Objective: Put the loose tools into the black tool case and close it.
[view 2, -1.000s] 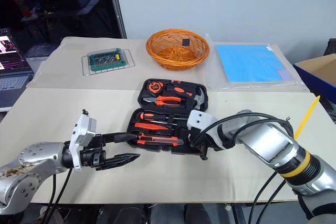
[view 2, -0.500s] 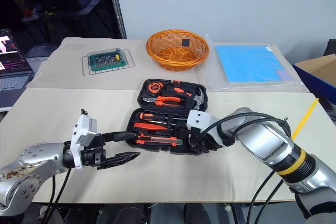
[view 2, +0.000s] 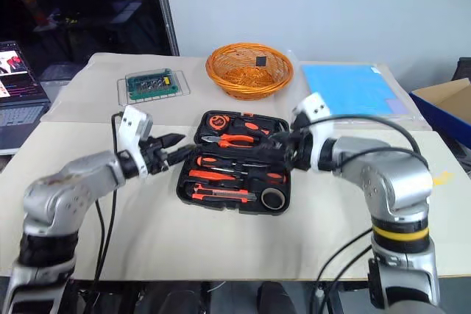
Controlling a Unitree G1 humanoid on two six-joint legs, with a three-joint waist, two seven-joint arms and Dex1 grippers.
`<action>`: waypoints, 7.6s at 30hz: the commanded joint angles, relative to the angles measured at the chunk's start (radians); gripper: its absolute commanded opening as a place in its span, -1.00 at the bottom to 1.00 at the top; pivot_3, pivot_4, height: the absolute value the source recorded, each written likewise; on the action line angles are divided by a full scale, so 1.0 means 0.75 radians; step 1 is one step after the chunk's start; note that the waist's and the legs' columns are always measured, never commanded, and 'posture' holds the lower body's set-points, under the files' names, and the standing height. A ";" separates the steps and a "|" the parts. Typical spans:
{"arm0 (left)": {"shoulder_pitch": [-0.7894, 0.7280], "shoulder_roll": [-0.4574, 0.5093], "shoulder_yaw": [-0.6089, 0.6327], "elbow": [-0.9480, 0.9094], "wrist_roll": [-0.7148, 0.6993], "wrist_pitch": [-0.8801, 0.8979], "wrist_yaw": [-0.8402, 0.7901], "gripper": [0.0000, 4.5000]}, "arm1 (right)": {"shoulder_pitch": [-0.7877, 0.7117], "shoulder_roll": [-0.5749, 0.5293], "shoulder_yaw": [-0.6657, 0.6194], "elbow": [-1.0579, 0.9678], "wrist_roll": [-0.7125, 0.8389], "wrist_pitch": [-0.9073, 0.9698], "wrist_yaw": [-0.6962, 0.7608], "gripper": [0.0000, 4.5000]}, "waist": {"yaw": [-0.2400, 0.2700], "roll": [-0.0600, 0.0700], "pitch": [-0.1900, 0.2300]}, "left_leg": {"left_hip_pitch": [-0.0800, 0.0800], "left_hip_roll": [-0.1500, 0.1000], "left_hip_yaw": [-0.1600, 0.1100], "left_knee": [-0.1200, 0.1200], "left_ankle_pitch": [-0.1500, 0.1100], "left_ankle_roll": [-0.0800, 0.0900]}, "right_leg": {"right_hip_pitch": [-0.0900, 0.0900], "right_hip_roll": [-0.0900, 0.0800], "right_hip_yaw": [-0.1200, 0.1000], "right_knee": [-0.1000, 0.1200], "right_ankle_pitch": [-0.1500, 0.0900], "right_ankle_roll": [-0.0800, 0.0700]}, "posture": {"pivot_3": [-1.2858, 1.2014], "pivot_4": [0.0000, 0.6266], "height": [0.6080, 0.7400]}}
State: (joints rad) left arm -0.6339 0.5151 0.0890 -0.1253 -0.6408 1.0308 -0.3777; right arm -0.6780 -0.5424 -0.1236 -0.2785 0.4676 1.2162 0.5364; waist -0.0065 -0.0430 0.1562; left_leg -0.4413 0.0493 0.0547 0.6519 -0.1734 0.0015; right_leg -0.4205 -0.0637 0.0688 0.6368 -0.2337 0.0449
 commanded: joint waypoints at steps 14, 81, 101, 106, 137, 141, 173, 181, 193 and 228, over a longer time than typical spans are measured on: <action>-0.746 -0.195 -0.085 1.546 0.446 -0.431 -0.142 0.07 | -0.467 0.235 -0.065 1.172 -0.242 -0.268 -0.341 0.33 | -0.038 0.000 0.000 | -0.008 -0.001 0.000 -0.013 0.000 0.000 | -0.008 0.000 0.000 -0.005 -0.001 -0.001 | 0.03 -0.52 1.00; 0.629 0.707 0.176 -0.495 -0.207 -0.498 -1.192 0.21 | 0.754 -0.273 0.355 -0.502 -0.272 -0.505 0.043 -0.98 | -0.010 -0.006 0.003 | 0.010 0.006 0.005 -0.011 0.006 -0.010 | -0.002 0.000 0.001 0.010 -0.019 -0.013 | 0.03 -0.52 1.00; 0.224 0.279 -0.290 -0.297 0.171 -0.492 -0.682 0.21 | 0.523 0.030 0.172 -0.549 -0.126 -0.051 -0.143 0.07 | 0.005 -0.008 0.001 | 0.002 0.002 -0.001 -0.011 0.005 -0.009 | -0.004 0.004 0.001 0.011 -0.010 -0.006 | 0.03 -0.52 1.00; 0.166 0.303 -0.364 -0.184 0.262 -0.501 -0.747 0.21 | 0.452 0.304 0.159 -0.619 -0.043 0.189 -0.268 0.88 | -0.040 -0.008 0.001 | 0.002 0.003 -0.005 -0.011 0.005 -0.008 | -0.004 0.007 0.001 0.013 -0.010 -0.007 | 0.03 -0.52 1.00; 0.084 0.276 -0.426 0.067 0.452 -0.659 -1.016 0.21 | 0.339 0.453 0.404 -0.430 -0.224 -0.032 -0.474 -0.49 | -0.044 -0.008 0.001 | 0.002 0.002 -0.006 -0.010 0.006 -0.010 | -0.004 0.005 0.000 0.013 -0.010 -0.008 | 0.03 -0.52 1.00; 0.091 0.271 -0.432 0.073 0.462 -0.665 -1.019 0.21 | 0.327 0.452 0.435 -0.385 -0.238 -0.108 -0.455 -0.49 | -0.044 -0.008 0.001 | 0.002 0.002 -0.006 -0.010 0.006 -0.010 | -0.004 0.005 0.000 0.013 -0.010 -0.008 | 0.03 -0.52 1.00; 0.104 0.242 -0.435 0.132 0.548 -0.676 -0.912 0.21 | 0.255 0.509 0.340 0.032 -0.206 -0.268 -0.360 -0.98 | -0.049 -0.008 0.000 | 0.005 0.003 -0.007 -0.010 0.007 -0.009 | -0.001 0.005 0.000 0.013 -0.009 -0.008 | 0.03 -0.52 1.00; 0.144 0.247 -0.422 0.096 0.547 -0.661 -0.894 0.21 | 0.289 0.478 0.336 -0.048 -0.176 -0.304 -0.276 -0.98 | -0.051 -0.007 0.000 | 0.005 0.003 -0.006 -0.010 0.007 -0.009 | -0.002 0.005 0.001 0.013 -0.009 -0.008 | 0.03 -0.52 1.00; 0.153 0.243 -0.411 0.105 0.551 -0.658 -0.871 0.21 | 0.353 0.374 0.321 -0.176 -0.110 -0.321 -0.208 -0.98 | -0.050 -0.007 0.000 | 0.006 0.003 -0.006 -0.010 0.006 -0.009 | -0.002 0.005 0.001 0.013 -0.009 -0.007 | 0.03 -0.52 1.00; 0.162 0.249 -0.398 0.085 0.554 -0.639 -0.864 0.21 | 0.346 0.486 0.343 -0.045 -0.220 -0.644 -0.232 -0.98 | -0.051 -0.007 -0.001 | 0.008 0.003 -0.006 -0.011 0.006 -0.009 | -0.002 0.006 0.001 0.013 -0.010 -0.007 | 0.03 -0.52 1.00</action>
State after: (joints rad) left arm -0.5365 0.6971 -0.1842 -0.0790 -0.2421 0.5255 -1.0181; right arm -0.4030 -0.1804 0.1502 -0.3191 0.3213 0.7858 0.3813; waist -0.0450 -0.0485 0.1557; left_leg -0.4353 0.0517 0.0506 0.6433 -0.1686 -0.0055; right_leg -0.4217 -0.0594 0.0696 0.6464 -0.2409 0.0394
